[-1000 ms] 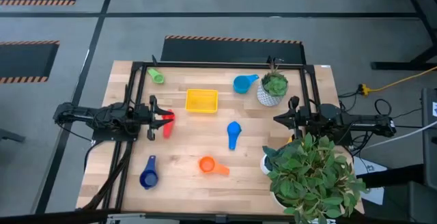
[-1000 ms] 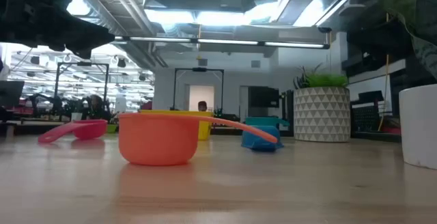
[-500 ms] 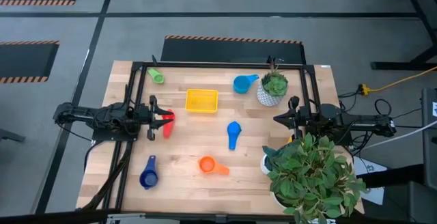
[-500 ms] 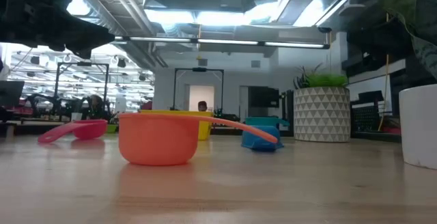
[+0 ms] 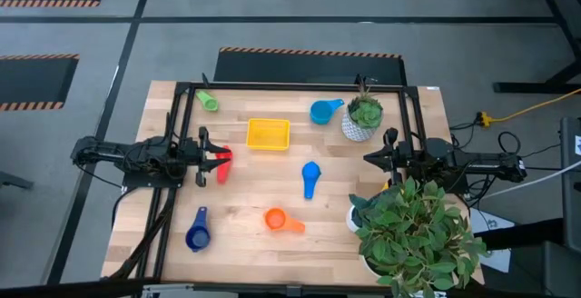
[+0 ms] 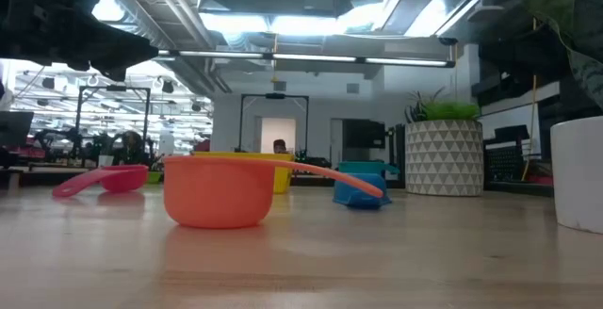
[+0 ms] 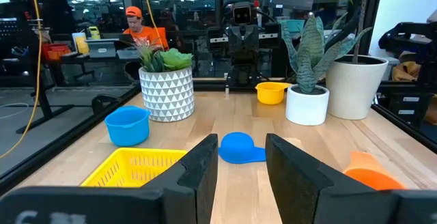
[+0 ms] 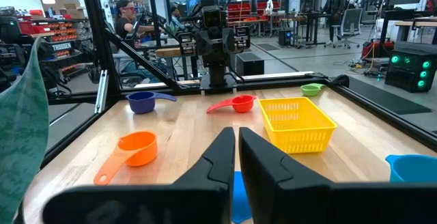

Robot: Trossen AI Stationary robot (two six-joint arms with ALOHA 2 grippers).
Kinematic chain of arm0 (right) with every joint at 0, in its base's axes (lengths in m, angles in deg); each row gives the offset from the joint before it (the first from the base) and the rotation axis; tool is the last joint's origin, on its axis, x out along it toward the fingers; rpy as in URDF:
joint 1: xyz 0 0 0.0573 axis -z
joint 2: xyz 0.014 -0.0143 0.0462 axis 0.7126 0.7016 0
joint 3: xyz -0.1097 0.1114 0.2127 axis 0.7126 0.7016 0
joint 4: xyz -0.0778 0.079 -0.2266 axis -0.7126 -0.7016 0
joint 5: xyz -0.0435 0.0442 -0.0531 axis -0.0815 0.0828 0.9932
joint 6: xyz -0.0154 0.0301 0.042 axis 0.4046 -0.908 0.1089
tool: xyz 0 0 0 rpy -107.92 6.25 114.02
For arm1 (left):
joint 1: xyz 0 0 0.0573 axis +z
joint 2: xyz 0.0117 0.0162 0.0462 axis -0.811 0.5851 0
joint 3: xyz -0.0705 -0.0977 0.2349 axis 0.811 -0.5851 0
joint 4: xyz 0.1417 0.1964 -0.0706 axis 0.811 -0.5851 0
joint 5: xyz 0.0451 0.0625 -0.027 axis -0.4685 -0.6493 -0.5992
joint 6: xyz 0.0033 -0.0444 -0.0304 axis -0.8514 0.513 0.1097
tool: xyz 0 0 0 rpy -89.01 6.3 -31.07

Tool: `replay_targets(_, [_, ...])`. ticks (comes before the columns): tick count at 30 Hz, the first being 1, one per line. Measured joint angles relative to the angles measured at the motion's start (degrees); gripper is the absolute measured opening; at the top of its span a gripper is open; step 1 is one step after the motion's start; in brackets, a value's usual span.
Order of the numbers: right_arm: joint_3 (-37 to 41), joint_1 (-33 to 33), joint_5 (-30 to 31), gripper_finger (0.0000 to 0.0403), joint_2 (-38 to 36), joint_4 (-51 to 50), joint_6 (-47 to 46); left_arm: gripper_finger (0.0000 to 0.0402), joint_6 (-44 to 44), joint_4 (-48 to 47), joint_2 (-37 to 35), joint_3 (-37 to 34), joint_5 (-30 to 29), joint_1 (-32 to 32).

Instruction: Nest measuring cups in basket

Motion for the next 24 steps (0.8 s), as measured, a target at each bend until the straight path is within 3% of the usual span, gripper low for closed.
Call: replay_targets(24, [0.00, 0.00, 0.42, 0.0027, 0.00, 0.42, 4.22, 0.0117, -0.02, 0.02, 0.02, 0.00, 0.00, 0.00])
